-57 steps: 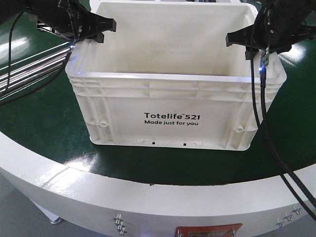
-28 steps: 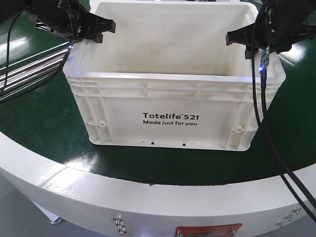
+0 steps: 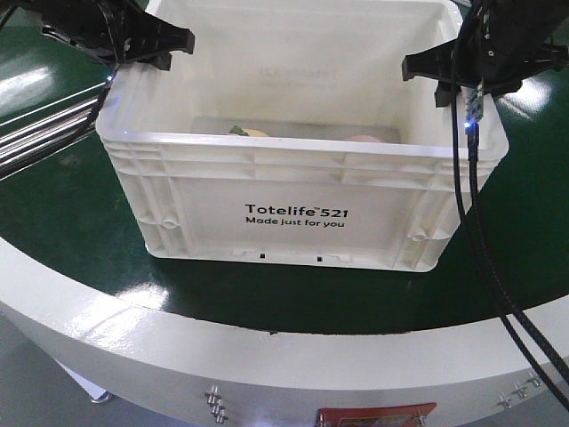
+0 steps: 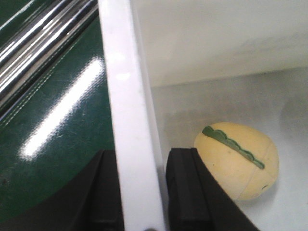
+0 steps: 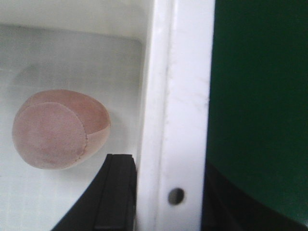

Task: Place moving items into box and shelve
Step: 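Lift the tote off the conveyor with both grippers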

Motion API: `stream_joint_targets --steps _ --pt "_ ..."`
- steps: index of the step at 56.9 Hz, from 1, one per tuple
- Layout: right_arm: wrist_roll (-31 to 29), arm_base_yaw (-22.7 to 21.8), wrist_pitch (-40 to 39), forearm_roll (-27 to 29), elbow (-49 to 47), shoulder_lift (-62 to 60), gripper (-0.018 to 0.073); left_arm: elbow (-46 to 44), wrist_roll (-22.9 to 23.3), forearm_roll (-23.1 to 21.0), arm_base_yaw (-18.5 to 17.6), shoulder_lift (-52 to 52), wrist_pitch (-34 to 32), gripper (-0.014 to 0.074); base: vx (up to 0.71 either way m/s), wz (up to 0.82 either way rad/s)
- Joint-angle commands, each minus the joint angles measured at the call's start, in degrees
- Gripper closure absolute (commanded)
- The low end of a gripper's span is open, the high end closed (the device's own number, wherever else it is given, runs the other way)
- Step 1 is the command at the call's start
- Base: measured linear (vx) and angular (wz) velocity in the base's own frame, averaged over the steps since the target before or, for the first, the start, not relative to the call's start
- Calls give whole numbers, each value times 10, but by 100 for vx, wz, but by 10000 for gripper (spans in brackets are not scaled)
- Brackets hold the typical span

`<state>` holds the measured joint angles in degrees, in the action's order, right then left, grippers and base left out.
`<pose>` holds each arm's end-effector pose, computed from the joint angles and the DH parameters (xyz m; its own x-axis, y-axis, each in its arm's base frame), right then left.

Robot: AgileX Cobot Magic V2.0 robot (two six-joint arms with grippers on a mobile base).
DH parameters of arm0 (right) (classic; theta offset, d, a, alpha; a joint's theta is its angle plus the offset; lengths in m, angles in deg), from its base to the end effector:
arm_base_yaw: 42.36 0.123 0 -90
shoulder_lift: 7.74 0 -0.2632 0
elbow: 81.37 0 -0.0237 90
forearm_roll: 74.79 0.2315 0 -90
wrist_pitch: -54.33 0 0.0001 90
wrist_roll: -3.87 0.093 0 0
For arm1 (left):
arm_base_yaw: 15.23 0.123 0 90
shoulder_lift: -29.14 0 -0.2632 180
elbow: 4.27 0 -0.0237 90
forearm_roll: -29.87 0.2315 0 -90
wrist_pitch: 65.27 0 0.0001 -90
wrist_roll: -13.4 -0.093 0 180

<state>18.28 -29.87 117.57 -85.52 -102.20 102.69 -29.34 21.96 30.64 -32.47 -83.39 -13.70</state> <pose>0.3602 0.0640 0.3136 -0.8764 -0.0269 -0.4808 0.0071 0.9976 -0.0687 0.3747 -0.1152 0.3298 -0.7547 0.0870 -0.6503 0.1855 0.9790 -0.0843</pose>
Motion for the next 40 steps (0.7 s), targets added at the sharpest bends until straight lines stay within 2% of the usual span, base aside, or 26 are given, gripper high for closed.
stream_joint_targets --steps 1,15,23,40 --pt "-12 -8 -29 -62 -21 -42 567 -23 -17 40 6 50 -44 601 0 0" --pt "-3 -8 -35 -62 -21 -69 564 -23 -13 40 6 68 -47 597 0 0" --pt "-1 -8 -40 -62 -21 -86 564 -23 12 40 6 80 -53 598 0 0" --pt "26 -8 -42 -72 -21 -113 564 -22 14 40 6 102 -44 598 0 0"
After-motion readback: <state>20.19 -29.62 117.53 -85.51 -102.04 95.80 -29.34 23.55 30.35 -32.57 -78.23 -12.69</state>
